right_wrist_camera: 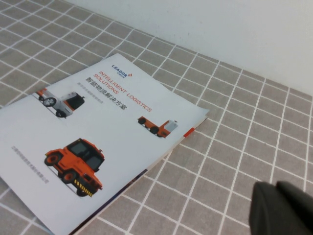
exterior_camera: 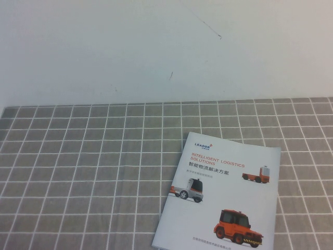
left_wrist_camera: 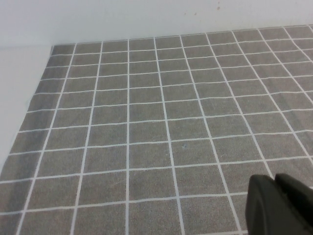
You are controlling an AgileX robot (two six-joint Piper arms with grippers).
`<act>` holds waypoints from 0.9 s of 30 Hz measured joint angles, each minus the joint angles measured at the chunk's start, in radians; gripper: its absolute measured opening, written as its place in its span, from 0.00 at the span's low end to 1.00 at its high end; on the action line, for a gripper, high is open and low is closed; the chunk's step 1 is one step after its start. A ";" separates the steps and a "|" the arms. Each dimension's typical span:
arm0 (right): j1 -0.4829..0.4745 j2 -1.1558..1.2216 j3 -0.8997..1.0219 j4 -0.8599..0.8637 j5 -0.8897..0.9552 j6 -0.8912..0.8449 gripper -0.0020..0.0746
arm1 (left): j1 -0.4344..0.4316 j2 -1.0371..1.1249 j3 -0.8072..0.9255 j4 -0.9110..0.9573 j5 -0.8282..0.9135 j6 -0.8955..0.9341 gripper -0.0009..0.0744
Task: Close book
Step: 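Close the open booklet and leave it lying on the table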
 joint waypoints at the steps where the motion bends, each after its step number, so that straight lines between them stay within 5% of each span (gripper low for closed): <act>1: 0.000 0.000 0.000 0.001 0.000 0.000 0.02 | 0.000 0.000 0.000 0.000 0.000 0.000 0.01; 18: -0.108 -0.248 0.399 -0.137 -0.398 0.042 0.02 | 0.000 0.000 0.000 0.000 0.000 0.000 0.01; 27: -0.108 -0.248 0.424 -0.154 -0.298 0.217 0.02 | 0.000 0.000 0.000 0.000 0.000 0.000 0.01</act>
